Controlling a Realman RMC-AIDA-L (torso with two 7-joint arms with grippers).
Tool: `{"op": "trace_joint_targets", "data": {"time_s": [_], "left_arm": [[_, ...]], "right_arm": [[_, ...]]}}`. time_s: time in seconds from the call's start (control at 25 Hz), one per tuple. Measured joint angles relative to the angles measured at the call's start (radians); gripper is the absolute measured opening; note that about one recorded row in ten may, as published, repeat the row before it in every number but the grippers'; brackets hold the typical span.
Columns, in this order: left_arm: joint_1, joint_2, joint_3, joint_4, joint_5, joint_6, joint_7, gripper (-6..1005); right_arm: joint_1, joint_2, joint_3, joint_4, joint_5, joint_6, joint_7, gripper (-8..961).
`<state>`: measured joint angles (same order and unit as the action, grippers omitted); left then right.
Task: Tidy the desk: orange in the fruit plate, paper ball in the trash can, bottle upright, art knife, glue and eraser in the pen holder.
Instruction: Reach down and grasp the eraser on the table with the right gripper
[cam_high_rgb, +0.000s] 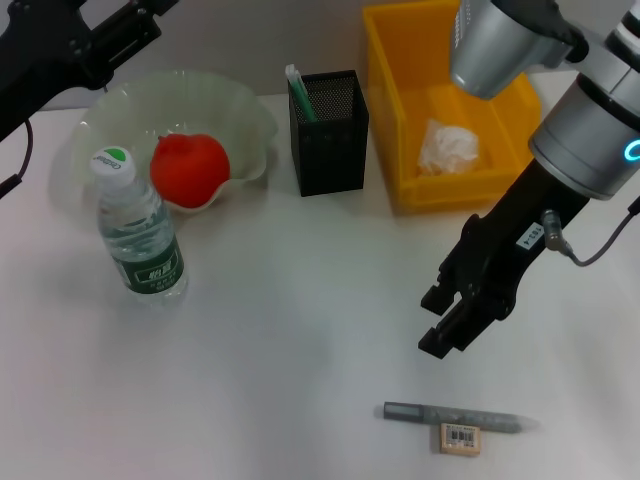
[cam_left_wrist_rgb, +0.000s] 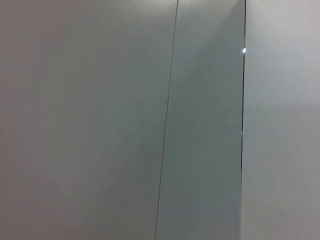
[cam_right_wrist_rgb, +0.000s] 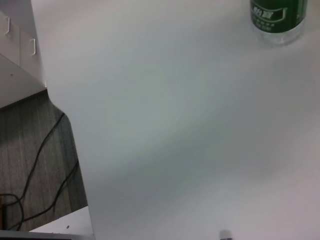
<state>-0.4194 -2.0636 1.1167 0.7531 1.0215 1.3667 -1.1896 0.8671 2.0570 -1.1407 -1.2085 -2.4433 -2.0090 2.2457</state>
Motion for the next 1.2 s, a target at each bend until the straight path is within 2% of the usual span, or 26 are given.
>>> {"op": "trace_joint_targets", "data": {"time_s": [0.24, 0.44, 0.68, 0.88, 1.2], "left_arm": [[0.002, -0.001, 0.0, -0.001, 0.0, 0.0, 0.0, 725], [0.002, -0.001, 0.0, -0.002, 0.0, 0.0, 0.001, 725], [0.002, -0.001, 0.0, -0.004, 0.0, 0.0, 0.003, 725], [0.002, -0.001, 0.0, -0.008, 0.0, 0.0, 0.007, 725], [0.002, -0.001, 0.0, -0.009, 0.0, 0.001, 0.007, 725]], "right_arm": [[-0.001, 0.013, -0.041, 0.014, 0.0, -0.011, -0.004, 535], [0.003, 0.024, -0.128, 0.036, 0.011, -0.011, 0.02, 535], [0.015, 0.026, -0.21, 0.089, 0.032, -0.007, 0.04, 535], [0.016, 0.026, -0.223, 0.099, 0.024, -0.014, 0.051, 534], [0.024, 0.026, -0.262, 0.187, 0.024, 0.004, 0.047, 534]]}}
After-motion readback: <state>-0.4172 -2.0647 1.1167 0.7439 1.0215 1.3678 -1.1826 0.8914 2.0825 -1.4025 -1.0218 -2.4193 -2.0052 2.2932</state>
